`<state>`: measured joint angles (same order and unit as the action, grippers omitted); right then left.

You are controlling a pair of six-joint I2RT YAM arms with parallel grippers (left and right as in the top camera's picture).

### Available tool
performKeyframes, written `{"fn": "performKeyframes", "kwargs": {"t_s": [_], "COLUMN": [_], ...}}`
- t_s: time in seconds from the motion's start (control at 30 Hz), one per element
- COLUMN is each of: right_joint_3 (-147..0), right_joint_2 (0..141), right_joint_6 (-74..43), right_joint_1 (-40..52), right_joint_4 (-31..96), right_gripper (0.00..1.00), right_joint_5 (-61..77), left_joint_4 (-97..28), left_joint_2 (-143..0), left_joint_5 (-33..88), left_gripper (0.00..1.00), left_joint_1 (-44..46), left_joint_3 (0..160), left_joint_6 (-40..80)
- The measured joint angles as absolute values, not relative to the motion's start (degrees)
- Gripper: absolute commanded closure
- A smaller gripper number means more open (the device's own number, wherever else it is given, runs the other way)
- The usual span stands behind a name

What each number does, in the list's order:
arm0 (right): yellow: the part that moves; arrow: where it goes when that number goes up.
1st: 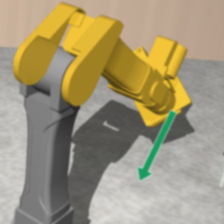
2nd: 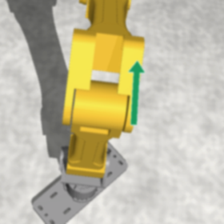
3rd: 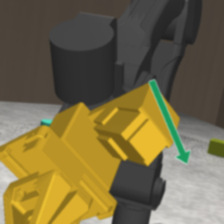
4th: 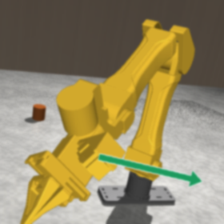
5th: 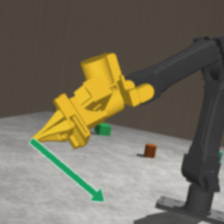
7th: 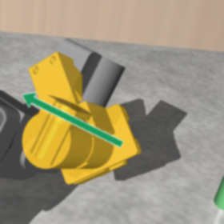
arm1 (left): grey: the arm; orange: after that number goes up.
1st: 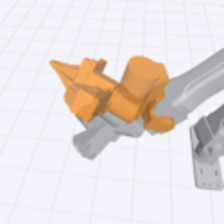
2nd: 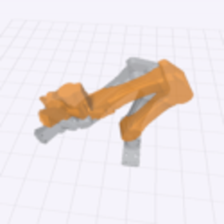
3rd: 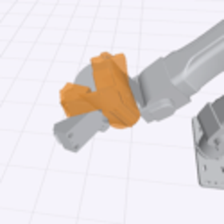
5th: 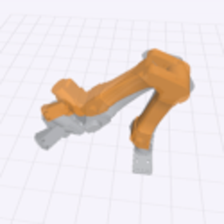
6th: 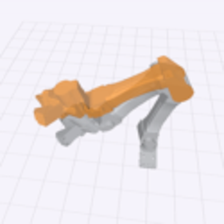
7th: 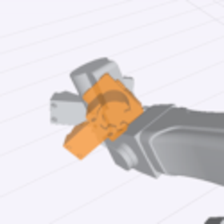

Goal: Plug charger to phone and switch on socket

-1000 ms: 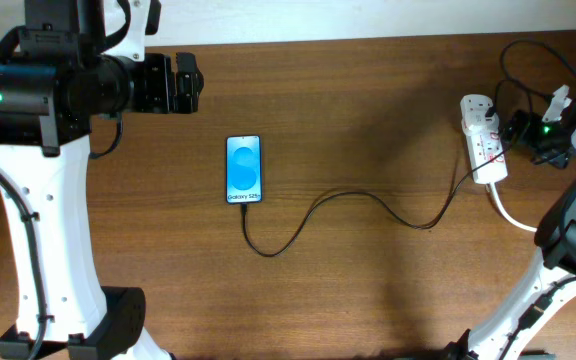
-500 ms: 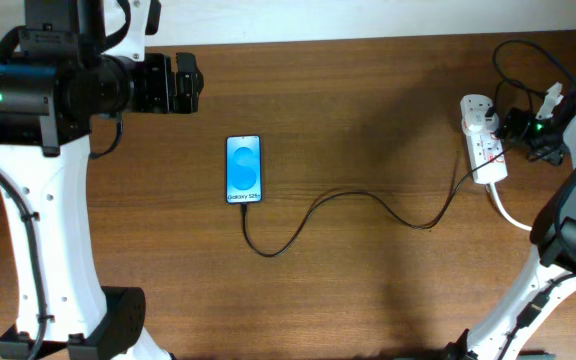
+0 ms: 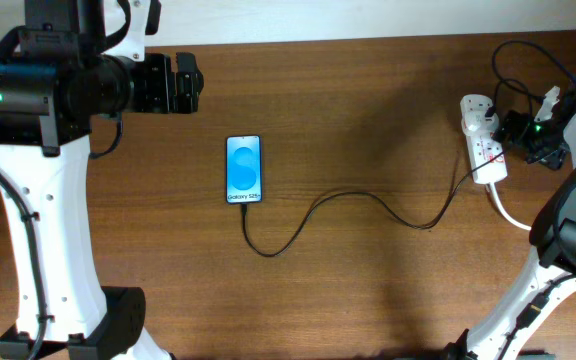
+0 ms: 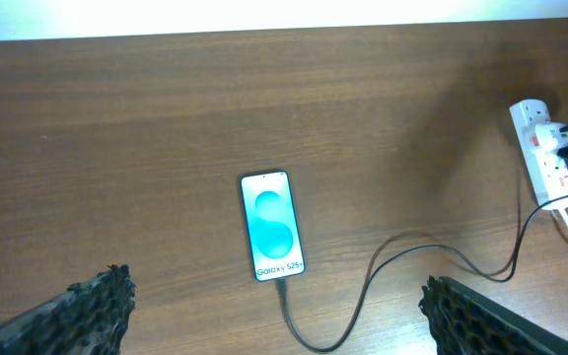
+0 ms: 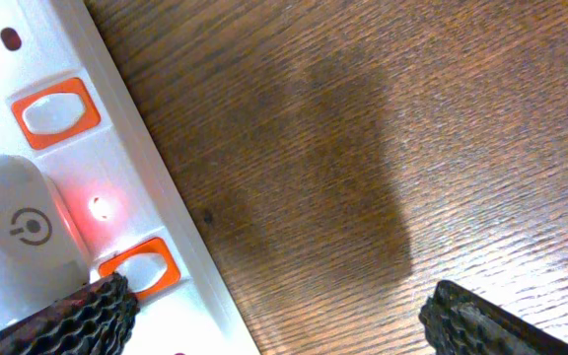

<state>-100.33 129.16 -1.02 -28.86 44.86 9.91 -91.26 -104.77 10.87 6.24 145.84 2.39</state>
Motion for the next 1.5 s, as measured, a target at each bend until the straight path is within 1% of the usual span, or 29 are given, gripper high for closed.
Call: {"fn": "performKeyframes", "kwargs": {"t_s": [0.1,0.2,0.27,0.3,0.33,0.4,0.47,0.53,0.6,0.73,0.83,0.9,0.97,1.33,1.43,1.5], "right_joint_3": [-100.3,-101.0,-102.0,-102.4,-102.5,-102.8,-103.3,-103.5,-103.8,-104.0,-104.1,-104.2,-104.3,-104.2,-104.1,-104.0], "right_joint_2": [129.1,129.2,129.1,128.1,126.2,117.2,108.0,97.2,86.8,73.8,67.4,65.4,65.0,69.4,65.3,60.6], "right_joint_6": [-1.7,-5.7,-10.2,-12.1,-13.6,-15.9,-16.3,-14.2,-8.3,-0.1,2.0,1.9,1.5,1.5,1.5,1.5], "right_joint_1": [-28.9,-29.7,-32.0,-34.9,-37.3,-40.9,-40.4,-39.1,-35.8,-28.1,-21.1,-17.7,-16.8,-16.8,-11.1,-9.1], "right_joint_4": [45.0,47.4,50.1,51.1,51.9,53.0,54.1,55.5,59.3,69.7,77.2,85.4,88.8,90.6,89.7,89.6], "right_gripper": [0.02,0.02,0.02,0.02,0.02,0.02,0.02,0.02,0.02,0.02,0.02,0.02,0.02,0.02,0.02,0.02], "right_joint_5": [10.1,10.6,9.9,9.5,9.0,9.1,9.4,10.6,13.2,18.9,22.7,26.0,27.8,26.9,23.5,19.4], "left_joint_4": [-91.3,-91.3,-91.3,-91.2,-91.3,-91.3,-91.3,-91.2,-91.2,-91.2,-91.2,-91.2,-91.2,-91.3,-91.2,-91.3], "left_joint_2": [-104.8,-104.8,-104.8,-104.8,-104.8,-104.8,-104.8,-104.8,-104.8,-104.8,-104.8,-104.8,-104.8,-104.8,-104.8,-104.8], "left_joint_5": [10.9,10.9,10.9,10.9,10.9,10.9,10.9,10.9,10.9,10.9,10.9,10.9,10.9,10.9,10.9,10.9], "left_gripper": [0.01,0.01,0.01,0.01,0.01,0.01,0.01,0.01,0.01,0.01,0.01,0.01,0.01,0.01,0.01,0.01], "left_joint_1": [6.2,6.2,6.2,6.2,6.2,6.2,6.2,6.2,6.2,6.2,6.2,6.2,6.2,6.2,6.2,6.2], "left_joint_3": [145.8,145.8,145.8,145.8,145.8,145.8,145.8,145.8,145.8,145.8,145.8,145.8,145.8,145.8,145.8,145.8], "left_joint_6": [2.4,2.4,2.4,2.4,2.4,2.4,2.4,2.4,2.4,2.4,2.4,2.4,2.4,2.4,2.4,2.4]}}
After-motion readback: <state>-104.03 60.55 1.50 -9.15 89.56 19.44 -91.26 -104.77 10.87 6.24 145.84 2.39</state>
